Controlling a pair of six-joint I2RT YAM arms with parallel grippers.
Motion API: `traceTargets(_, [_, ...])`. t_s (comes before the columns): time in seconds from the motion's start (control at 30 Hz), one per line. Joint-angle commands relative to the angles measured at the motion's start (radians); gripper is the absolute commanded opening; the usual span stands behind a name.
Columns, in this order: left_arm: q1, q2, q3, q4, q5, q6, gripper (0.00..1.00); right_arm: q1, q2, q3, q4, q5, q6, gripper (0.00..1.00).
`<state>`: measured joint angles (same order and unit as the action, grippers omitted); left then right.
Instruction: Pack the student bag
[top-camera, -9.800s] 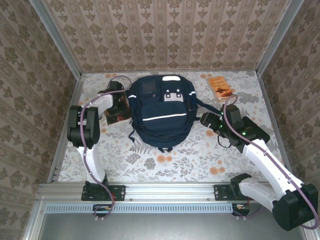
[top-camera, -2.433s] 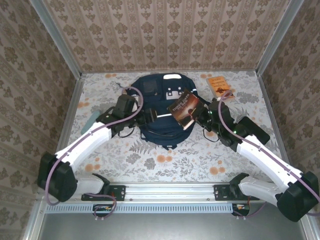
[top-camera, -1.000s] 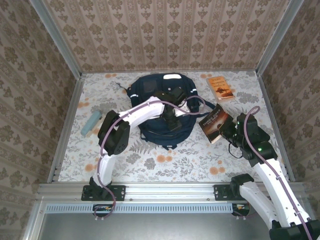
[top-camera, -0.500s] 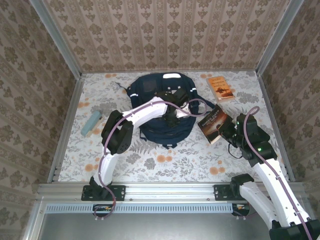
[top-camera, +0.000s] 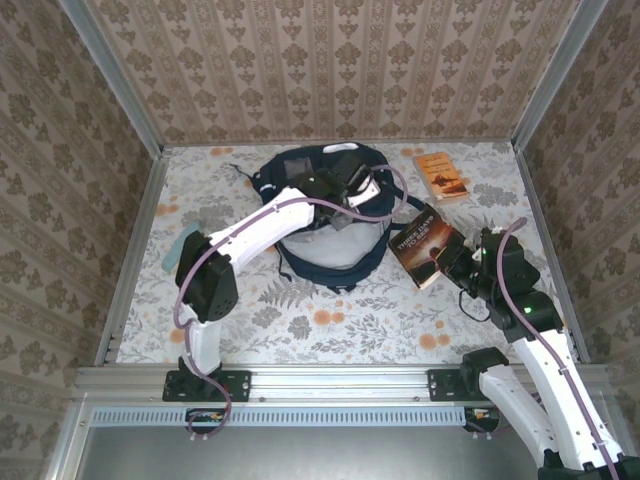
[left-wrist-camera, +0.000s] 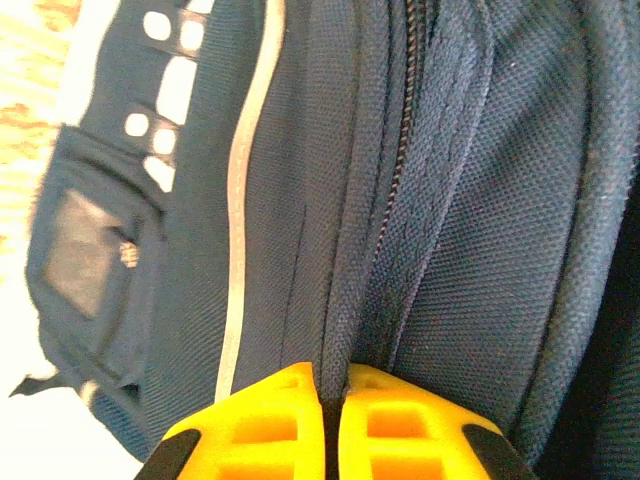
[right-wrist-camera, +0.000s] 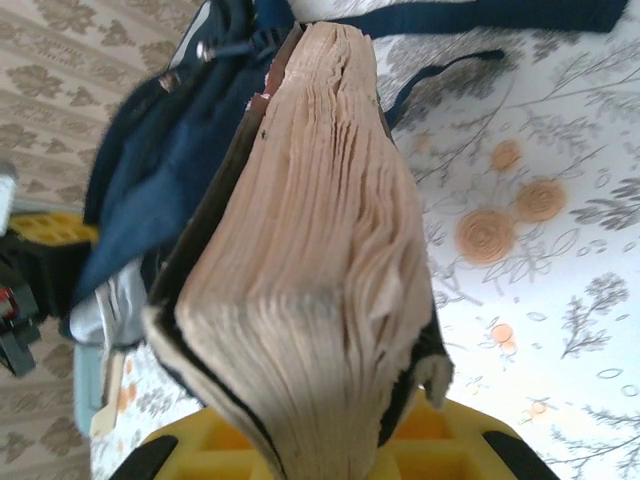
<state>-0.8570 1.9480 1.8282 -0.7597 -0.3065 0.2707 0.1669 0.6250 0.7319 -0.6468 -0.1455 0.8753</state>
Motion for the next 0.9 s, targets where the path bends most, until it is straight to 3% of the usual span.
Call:
traceTargets(0.0, [-0.002, -0.064, 0.011, 0.142, -0.142, -0.082, 0.03, -0.005, -0.024, -0.016, 0.183, -0.166, 0.060, 0.15])
traceTargets(0.17, [-0.019, -0.100, -0.002, 0.230, -0.273, -0.141, 0.02, 0.000, 0.003, -0.175, 0.513, -0.340, 0.281, 0.14])
traceTargets(0.23, [-0.028, -0.112, -0.001, 0.250, -0.303, -0.161, 0.02, 0.011, 0.021, -0.208, 0.575, -0.352, 0.333, 0.14])
traceTargets(0.53, [-0.065, -0.148, 0.003, 0.264, -0.345, -0.180, 0.02, 0.114, 0.146, -0.264, 0.789, -0.232, 0.419, 0.13])
traceTargets(0.8, [-0.067, -0.184, 0.026, 0.208, -0.340, -0.232, 0.01, 0.217, 0.433, -0.136, 0.991, -0.076, 0.411, 0.13])
traceTargets(0.87, [-0.067, -0.192, 0.029, 0.201, -0.337, -0.234, 0.02, 0.269, 0.514, -0.093, 1.019, 0.024, 0.400, 0.13])
